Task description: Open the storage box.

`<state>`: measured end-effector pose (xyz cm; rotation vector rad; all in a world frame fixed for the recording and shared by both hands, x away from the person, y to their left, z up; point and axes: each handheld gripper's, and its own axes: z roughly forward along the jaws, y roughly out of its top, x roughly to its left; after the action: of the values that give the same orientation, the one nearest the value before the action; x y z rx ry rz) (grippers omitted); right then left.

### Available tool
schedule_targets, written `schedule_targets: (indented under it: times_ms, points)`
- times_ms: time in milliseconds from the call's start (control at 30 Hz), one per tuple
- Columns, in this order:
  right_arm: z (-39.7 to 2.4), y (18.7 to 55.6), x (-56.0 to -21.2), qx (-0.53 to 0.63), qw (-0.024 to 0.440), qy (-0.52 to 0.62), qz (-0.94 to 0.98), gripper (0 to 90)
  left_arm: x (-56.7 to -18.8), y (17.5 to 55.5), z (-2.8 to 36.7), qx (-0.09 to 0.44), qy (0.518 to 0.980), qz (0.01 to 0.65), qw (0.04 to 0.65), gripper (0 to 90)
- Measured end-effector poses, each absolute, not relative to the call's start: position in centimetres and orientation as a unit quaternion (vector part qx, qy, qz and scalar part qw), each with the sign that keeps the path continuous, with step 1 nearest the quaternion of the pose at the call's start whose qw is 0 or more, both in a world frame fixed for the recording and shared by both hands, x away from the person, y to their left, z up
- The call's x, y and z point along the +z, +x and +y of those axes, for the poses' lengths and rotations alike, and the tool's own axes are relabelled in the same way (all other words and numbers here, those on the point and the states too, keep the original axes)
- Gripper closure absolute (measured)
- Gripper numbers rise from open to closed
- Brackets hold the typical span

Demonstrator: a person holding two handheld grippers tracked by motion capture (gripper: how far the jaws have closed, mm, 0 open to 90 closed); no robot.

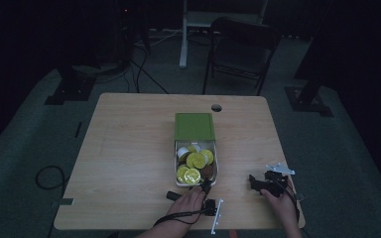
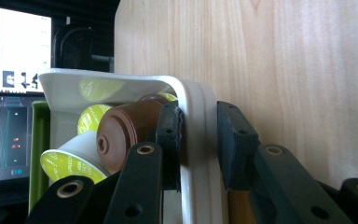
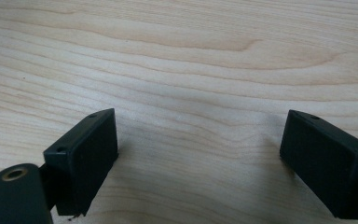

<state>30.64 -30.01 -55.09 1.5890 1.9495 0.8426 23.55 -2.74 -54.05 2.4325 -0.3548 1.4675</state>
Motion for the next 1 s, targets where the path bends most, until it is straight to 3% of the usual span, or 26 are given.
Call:
schedule_targets:
  times_ms: [767,1000]
  points:
    - [-30.01,30.64,-55.09,0.308,0.242,0.581,0.713,10.8,-54.07,22.65,-2.25,0.503,0.842,-0.122,0.152,72.9]
    - [-30.01,30.64,-55.09,0.308,0.242,0.581,0.713,10.8,-54.09,22.52,-1.95,0.496,0.845,-0.127,0.155,66.9]
